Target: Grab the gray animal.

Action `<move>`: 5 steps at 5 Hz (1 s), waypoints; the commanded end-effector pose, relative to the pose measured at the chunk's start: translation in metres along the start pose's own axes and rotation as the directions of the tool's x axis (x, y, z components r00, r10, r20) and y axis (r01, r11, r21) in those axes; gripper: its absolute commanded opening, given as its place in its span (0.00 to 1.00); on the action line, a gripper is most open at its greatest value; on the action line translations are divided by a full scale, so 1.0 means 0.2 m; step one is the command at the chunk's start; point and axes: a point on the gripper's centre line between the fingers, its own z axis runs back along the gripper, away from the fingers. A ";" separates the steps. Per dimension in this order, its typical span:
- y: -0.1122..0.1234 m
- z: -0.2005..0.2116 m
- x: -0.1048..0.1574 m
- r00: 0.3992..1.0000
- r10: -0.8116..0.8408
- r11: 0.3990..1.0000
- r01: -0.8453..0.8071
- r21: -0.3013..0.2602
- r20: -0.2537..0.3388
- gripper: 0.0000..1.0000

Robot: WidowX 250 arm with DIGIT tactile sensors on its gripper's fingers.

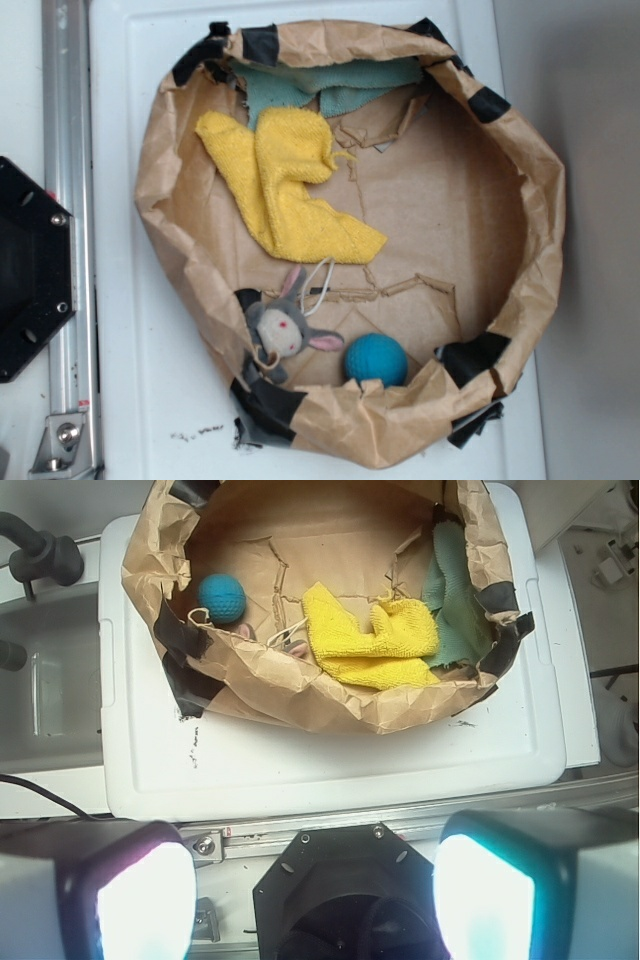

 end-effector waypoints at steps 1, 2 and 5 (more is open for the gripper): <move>0.00 0.00 0.00 1.000 0.000 1.000 0.000 0.000 0.000 1.00; -0.04 -0.14 0.23 0.968 0.247 0.967 -0.249 -0.052 -0.032 1.00; -0.04 -0.62 0.47 0.820 0.530 0.836 -0.548 -0.027 -0.217 1.00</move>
